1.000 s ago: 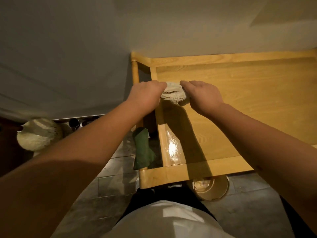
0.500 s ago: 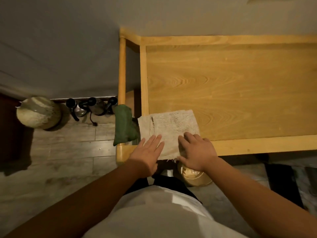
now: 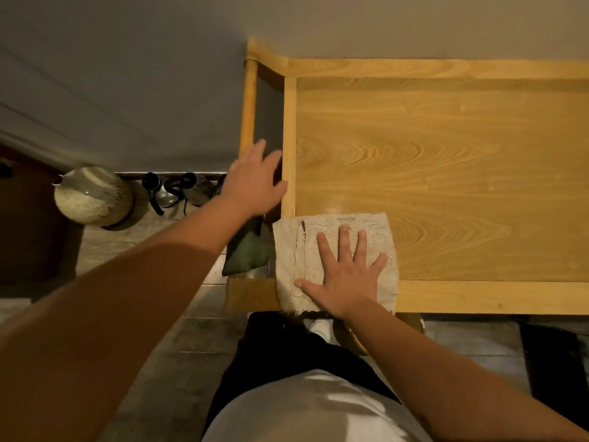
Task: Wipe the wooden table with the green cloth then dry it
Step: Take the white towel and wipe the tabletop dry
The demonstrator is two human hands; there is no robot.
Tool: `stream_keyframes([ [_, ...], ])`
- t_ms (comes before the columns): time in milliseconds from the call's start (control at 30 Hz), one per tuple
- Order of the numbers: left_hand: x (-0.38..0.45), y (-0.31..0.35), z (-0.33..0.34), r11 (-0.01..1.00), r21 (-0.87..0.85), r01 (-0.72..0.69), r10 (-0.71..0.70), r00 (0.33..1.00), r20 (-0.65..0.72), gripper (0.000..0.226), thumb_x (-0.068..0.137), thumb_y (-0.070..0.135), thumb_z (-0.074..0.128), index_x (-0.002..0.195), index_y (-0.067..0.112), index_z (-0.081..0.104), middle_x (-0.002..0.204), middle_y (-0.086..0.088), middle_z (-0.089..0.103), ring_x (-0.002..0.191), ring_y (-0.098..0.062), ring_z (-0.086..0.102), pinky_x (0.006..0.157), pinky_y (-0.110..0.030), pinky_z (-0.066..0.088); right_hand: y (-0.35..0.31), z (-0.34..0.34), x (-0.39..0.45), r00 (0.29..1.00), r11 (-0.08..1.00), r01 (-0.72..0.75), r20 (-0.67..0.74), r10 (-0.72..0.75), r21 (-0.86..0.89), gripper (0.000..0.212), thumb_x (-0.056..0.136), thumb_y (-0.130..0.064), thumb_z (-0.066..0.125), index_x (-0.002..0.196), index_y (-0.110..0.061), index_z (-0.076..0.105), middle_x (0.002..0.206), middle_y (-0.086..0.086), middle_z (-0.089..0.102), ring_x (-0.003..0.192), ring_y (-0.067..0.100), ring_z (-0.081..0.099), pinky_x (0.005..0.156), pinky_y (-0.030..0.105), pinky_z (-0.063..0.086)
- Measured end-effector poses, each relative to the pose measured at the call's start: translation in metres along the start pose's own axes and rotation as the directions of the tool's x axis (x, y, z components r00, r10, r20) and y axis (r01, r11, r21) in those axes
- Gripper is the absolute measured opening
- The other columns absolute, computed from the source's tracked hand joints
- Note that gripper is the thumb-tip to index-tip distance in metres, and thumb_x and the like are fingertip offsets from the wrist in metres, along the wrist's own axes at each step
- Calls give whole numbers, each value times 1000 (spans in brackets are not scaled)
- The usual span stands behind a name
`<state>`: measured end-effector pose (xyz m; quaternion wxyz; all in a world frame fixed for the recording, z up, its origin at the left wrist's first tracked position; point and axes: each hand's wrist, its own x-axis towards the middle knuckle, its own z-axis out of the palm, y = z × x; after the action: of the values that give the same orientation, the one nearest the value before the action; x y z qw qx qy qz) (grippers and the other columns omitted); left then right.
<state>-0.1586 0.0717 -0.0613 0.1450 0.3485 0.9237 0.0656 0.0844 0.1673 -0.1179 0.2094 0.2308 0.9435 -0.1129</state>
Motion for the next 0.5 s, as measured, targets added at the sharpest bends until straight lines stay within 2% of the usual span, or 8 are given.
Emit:
stream_keyframes([
  [100, 35, -25, 5, 997, 2, 82, -82, 996, 30, 71, 95, 47, 53, 155, 25, 23, 166, -17, 7, 151, -40, 7, 117, -58, 24, -4, 2, 11, 999, 999, -42, -29, 42, 13, 99, 69, -98, 8, 149, -47, -21, 159, 1, -29, 144, 38, -30, 100, 74, -17],
  [233, 69, -37, 16, 993, 64, 100, -105, 992, 67, 81, 95, 52, 51, 159, 31, 6, 167, -7, -15, 151, -41, -2, 114, -58, 28, -5, -3, 34, 996, 998, -50, -76, 53, 39, 91, 74, -95, 10, 149, -50, -18, 161, -2, -25, 146, 35, -27, 102, 72, -16],
  [333, 89, -38, 18, 985, 114, 128, -129, 992, 3, 82, 93, 62, 45, 159, 28, 10, 168, -6, -11, 151, -43, 5, 113, -57, 32, -6, -8, 56, 991, 998, -46, -126, 51, 42, 88, 78, -93, 12, 151, -50, -13, 162, -2, -18, 148, 34, -20, 103, 72, -15],
  [400, 92, -39, 19, 977, 173, 125, -120, 992, -35, 83, 91, 69, 36, 158, 24, 13, 168, -11, -6, 151, -42, 3, 116, -59, 23, -8, -17, 79, 988, 998, -46, -142, 52, 49, 87, 79, -92, 12, 152, -50, -7, 163, -2, -15, 149, 34, -18, 104, 72, -14],
  [500, 91, -39, 21, 982, 159, 98, -86, 993, -79, 83, 90, 73, 22, 158, 24, 17, 167, -15, -2, 152, -37, -3, 118, -58, 12, -10, -37, 123, 984, 995, -74, -159, 85, 71, 86, 79, -91, 11, 152, -49, -3, 165, -4, -13, 149, 32, -18, 104, 71, -15],
])
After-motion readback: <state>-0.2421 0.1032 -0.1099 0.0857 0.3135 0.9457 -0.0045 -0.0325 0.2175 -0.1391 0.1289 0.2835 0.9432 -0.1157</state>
